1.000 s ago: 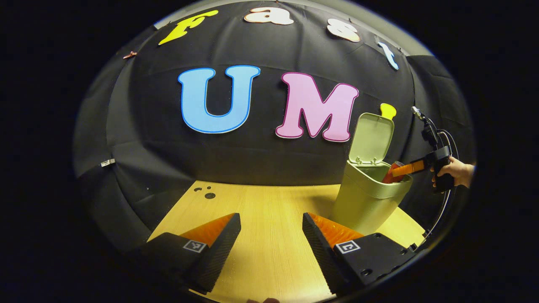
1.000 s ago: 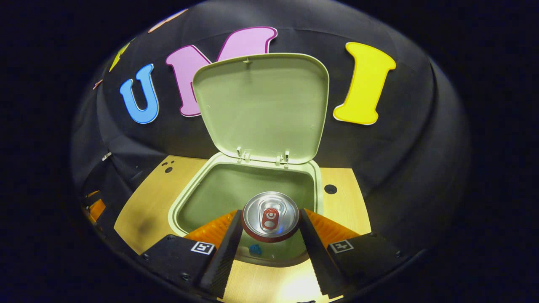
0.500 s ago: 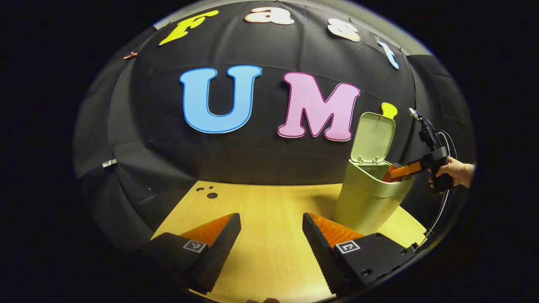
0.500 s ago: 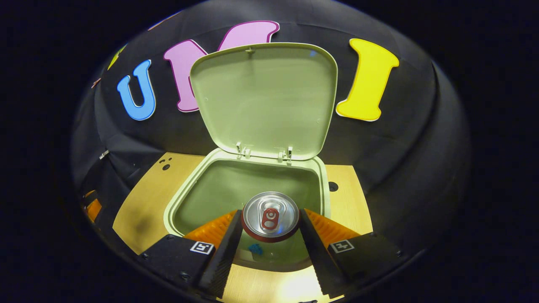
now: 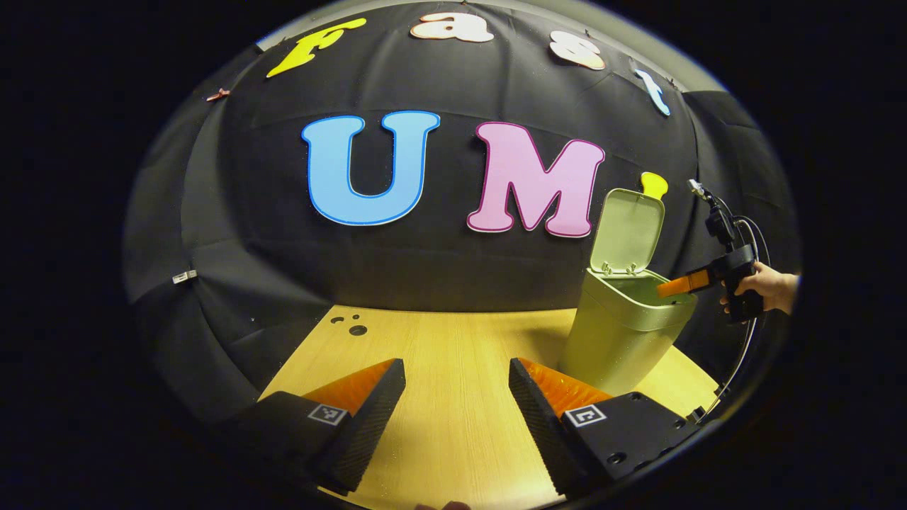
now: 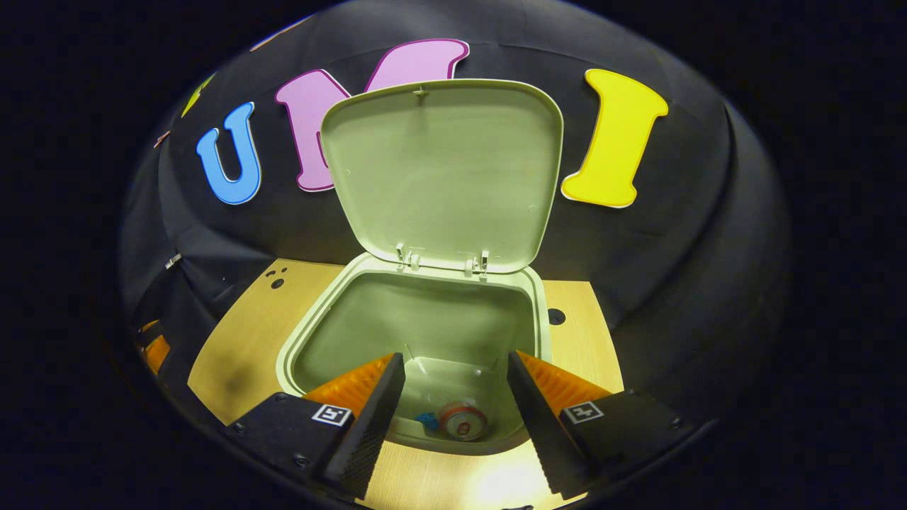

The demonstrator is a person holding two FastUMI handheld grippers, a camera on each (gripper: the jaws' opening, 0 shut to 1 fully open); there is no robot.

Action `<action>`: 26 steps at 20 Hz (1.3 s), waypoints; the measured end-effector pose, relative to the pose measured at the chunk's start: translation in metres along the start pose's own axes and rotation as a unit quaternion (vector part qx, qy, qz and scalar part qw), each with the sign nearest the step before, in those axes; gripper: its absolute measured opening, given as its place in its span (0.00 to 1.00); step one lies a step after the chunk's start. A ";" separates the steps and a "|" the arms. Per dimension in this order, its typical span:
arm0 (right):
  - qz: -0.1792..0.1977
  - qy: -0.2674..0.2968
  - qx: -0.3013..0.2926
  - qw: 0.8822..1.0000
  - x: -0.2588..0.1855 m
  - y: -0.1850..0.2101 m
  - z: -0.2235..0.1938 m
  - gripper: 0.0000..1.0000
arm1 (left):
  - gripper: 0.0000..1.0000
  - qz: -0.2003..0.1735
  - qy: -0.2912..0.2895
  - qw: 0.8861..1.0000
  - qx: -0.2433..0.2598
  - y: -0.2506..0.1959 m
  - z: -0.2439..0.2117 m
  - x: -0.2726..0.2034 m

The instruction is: Press the lid of the desktop garbage bin to open it, pick up the crumpled paper on the desktop and throw it into the bin, then pick up the pop can on the desktop and drop it into the bin, and finally close the garbage bin lid.

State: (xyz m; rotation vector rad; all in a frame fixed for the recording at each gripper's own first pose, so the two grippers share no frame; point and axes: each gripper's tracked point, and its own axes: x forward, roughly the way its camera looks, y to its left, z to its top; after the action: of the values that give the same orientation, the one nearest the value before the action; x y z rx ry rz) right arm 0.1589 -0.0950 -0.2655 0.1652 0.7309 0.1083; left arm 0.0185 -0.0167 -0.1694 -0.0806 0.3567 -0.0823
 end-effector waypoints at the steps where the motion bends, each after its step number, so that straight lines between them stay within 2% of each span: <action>1: 0.001 -0.006 0.003 1.000 -0.004 0.001 0.003 0.94 | 0.95 0.000 0.000 1.000 0.000 0.000 0.000 0.000; 7: 0.002 -0.103 -0.005 0.995 -0.041 0.007 0.070 0.95 | 0.95 -0.001 0.002 1.000 -0.001 0.000 -0.001 0.000; 14: 0.008 -0.218 -0.031 0.975 -0.087 0.027 0.171 0.95 | 0.95 -0.005 0.001 1.000 -0.001 -0.006 -0.001 0.000; 19: 0.004 -0.248 -0.024 0.968 -0.088 0.028 0.220 0.94 | 0.95 -0.002 -0.001 1.000 -0.003 -0.006 0.000 -0.001; 26: -0.005 -0.234 0.007 0.972 -0.047 0.020 0.246 0.94 | 0.95 0.014 0.001 1.000 -0.011 0.002 -0.004 -0.005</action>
State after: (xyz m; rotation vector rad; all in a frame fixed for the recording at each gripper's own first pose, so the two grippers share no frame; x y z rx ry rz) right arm 0.2884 -0.1102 -0.0505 0.1924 0.2609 0.0507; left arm 0.0125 -0.0142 -0.1716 -0.0977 0.3616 -0.0510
